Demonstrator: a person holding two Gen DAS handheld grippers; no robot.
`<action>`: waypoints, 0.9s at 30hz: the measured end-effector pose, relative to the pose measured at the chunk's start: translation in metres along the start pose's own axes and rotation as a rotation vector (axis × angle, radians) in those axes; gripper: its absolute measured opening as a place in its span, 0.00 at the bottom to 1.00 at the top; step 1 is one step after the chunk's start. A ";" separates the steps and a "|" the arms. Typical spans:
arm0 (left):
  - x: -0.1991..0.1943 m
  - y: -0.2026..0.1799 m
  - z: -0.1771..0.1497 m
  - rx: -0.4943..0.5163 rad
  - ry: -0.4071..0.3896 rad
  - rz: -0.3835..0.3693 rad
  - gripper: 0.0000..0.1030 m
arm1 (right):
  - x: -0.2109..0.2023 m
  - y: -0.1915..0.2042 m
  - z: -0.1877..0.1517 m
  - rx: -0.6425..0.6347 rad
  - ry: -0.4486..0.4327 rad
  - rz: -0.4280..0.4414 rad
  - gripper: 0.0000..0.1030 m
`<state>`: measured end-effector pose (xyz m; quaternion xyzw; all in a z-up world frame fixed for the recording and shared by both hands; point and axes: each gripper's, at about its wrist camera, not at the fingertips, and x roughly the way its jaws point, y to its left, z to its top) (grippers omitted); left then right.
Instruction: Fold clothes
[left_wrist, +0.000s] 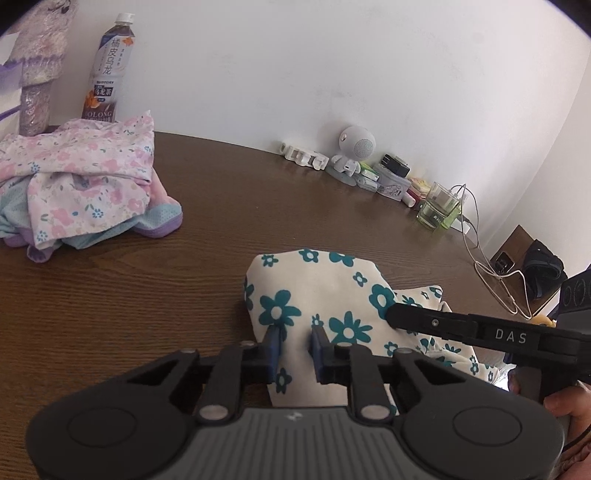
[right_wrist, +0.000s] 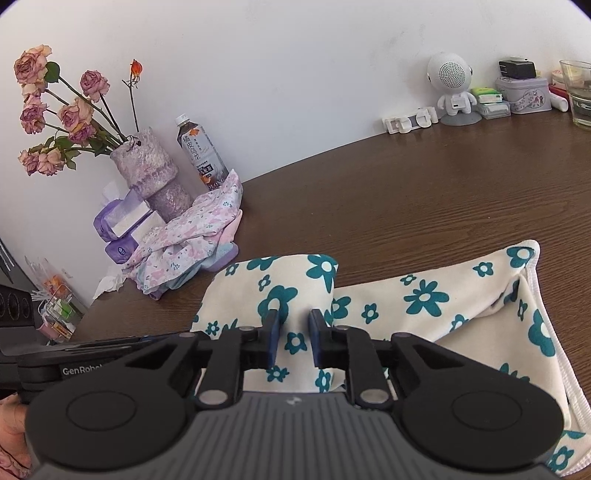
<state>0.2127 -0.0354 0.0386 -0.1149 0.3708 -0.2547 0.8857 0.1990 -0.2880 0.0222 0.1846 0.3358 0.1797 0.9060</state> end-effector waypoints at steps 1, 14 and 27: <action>0.000 0.001 0.003 -0.010 -0.006 0.001 0.19 | 0.000 -0.002 0.003 0.016 0.000 0.005 0.17; 0.023 0.014 0.024 -0.098 0.009 -0.011 0.21 | 0.020 -0.006 0.024 0.051 0.005 -0.006 0.21; 0.050 0.028 0.034 -0.174 0.029 -0.010 0.18 | 0.043 -0.020 0.028 0.117 0.039 -0.004 0.21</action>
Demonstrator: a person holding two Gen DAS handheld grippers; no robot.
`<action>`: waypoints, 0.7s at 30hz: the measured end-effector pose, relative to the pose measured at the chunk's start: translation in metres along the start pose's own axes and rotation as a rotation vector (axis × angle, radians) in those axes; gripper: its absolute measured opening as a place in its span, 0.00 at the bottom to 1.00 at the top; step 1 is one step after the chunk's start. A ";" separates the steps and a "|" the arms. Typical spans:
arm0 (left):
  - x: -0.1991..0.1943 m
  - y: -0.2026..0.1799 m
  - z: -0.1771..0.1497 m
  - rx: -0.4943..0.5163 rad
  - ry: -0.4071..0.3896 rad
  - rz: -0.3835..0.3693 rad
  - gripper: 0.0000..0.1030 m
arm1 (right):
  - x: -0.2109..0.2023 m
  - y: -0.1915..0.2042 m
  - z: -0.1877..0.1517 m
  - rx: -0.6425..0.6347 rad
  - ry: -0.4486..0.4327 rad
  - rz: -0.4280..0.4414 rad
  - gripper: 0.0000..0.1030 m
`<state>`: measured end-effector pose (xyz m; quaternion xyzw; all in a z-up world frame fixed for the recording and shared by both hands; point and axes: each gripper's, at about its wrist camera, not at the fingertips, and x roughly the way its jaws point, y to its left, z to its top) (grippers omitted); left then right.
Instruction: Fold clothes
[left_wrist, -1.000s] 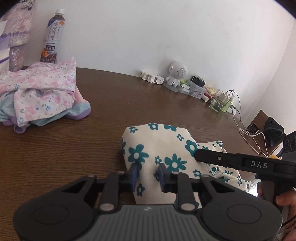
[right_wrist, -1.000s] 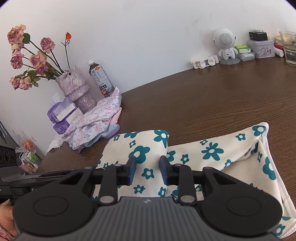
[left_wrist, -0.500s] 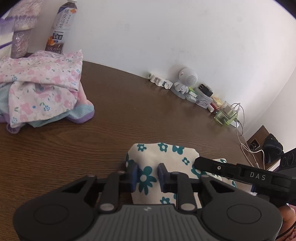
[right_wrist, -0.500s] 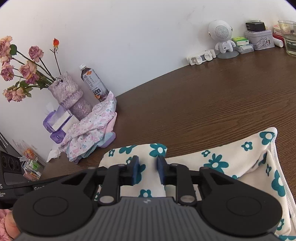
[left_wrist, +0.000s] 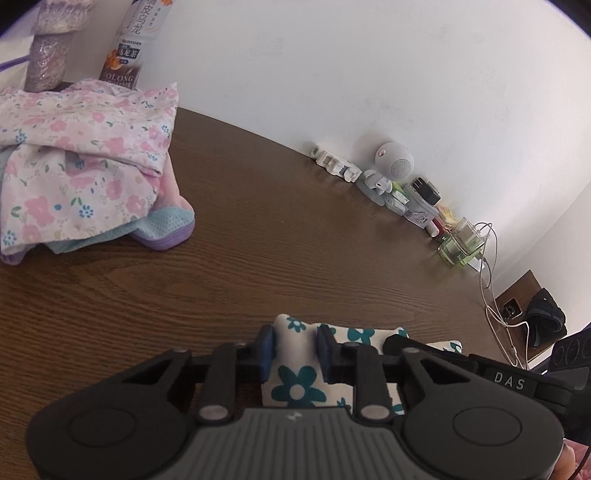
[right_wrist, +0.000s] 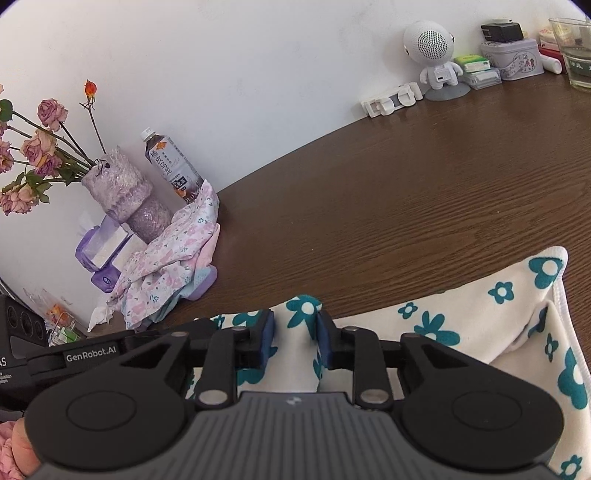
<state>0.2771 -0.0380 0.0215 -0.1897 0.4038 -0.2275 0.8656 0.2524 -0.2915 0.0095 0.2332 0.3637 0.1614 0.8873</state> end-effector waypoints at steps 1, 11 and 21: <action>0.000 0.001 0.000 -0.002 0.000 -0.003 0.16 | 0.001 0.000 -0.001 -0.003 0.003 0.001 0.19; -0.008 -0.002 0.000 -0.006 -0.033 0.010 0.31 | -0.004 -0.006 0.002 0.033 -0.028 0.027 0.25; -0.030 -0.006 -0.009 0.000 -0.045 -0.003 0.51 | -0.024 -0.002 -0.003 0.009 -0.056 0.039 0.37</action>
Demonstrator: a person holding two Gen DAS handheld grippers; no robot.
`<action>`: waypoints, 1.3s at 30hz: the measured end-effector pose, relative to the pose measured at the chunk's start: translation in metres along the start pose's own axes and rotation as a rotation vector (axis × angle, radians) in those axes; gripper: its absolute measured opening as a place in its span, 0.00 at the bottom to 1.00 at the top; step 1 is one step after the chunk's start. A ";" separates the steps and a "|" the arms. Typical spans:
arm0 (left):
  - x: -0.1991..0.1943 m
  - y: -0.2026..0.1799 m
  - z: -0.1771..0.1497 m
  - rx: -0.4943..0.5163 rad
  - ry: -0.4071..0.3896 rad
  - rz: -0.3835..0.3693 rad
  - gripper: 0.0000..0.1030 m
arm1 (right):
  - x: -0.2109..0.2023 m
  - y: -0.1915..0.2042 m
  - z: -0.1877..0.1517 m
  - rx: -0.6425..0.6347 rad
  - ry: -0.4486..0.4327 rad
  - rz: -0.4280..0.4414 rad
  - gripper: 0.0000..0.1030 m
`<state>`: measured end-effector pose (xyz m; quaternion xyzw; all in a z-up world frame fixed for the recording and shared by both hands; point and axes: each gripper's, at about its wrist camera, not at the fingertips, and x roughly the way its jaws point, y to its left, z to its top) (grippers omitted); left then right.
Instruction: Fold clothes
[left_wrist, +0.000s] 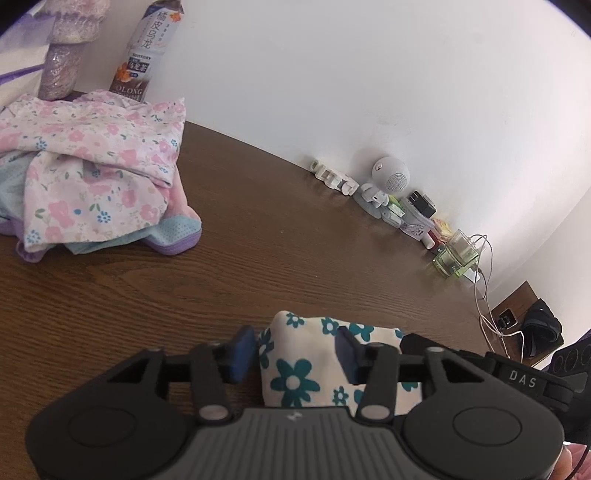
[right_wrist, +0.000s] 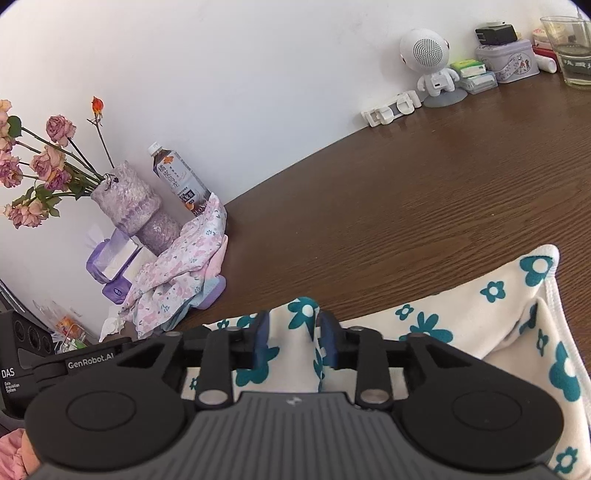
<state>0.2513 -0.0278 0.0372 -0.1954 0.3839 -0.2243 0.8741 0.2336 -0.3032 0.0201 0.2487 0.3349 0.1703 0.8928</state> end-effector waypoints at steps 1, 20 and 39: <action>-0.004 -0.001 -0.003 0.002 0.006 -0.007 0.51 | -0.006 0.002 -0.001 -0.007 -0.007 0.000 0.37; -0.005 0.004 -0.019 -0.099 0.032 -0.004 0.32 | -0.010 0.005 -0.024 0.031 0.019 -0.019 0.25; -0.014 -0.001 -0.037 -0.064 0.040 -0.035 0.17 | -0.027 0.010 -0.041 -0.024 0.012 -0.025 0.13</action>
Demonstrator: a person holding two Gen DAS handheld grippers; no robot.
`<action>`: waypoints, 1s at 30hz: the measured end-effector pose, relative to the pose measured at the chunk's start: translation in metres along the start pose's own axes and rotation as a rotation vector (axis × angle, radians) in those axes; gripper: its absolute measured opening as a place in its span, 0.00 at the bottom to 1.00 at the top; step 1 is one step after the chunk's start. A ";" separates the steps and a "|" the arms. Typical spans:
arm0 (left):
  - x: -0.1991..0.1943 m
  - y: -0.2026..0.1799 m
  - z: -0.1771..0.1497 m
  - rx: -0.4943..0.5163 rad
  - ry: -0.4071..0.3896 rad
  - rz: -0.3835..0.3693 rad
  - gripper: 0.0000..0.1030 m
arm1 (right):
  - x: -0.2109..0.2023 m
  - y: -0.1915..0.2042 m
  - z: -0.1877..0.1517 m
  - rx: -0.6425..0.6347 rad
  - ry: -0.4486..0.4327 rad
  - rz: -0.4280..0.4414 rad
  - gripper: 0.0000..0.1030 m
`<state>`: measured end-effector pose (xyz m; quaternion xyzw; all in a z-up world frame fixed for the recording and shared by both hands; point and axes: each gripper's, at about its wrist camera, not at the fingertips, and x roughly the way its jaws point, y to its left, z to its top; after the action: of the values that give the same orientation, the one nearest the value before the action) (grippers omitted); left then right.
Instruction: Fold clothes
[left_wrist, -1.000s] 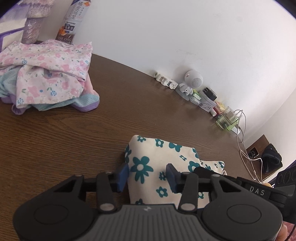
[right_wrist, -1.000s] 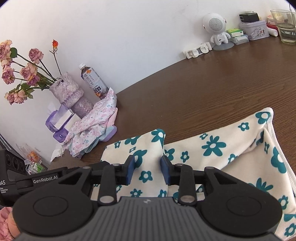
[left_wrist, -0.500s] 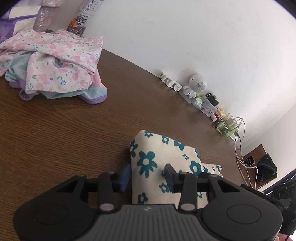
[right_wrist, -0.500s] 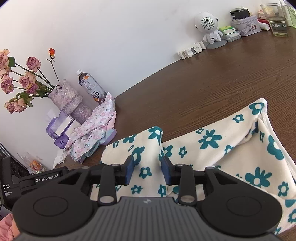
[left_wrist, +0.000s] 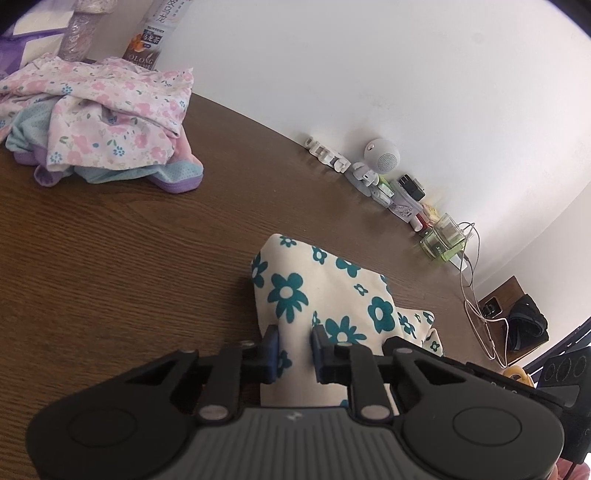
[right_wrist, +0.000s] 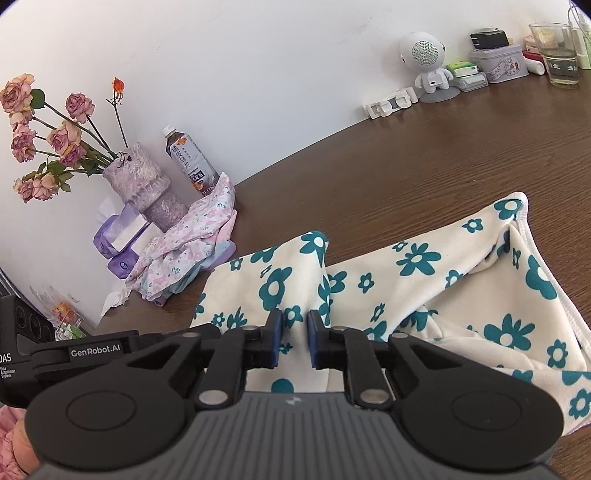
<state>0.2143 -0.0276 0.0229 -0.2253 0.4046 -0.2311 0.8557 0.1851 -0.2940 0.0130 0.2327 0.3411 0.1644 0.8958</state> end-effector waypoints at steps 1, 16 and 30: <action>0.000 0.001 0.000 -0.007 0.002 -0.001 0.17 | 0.000 0.000 0.000 0.003 0.000 0.001 0.13; -0.018 -0.001 -0.015 0.029 0.019 -0.011 0.30 | -0.021 0.004 -0.016 -0.015 -0.019 0.010 0.22; -0.026 -0.004 -0.019 0.033 0.017 -0.017 0.37 | -0.028 0.005 -0.018 -0.014 -0.033 0.021 0.32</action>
<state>0.1834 -0.0190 0.0296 -0.2124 0.4062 -0.2471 0.8537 0.1520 -0.2964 0.0185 0.2326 0.3228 0.1724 0.9011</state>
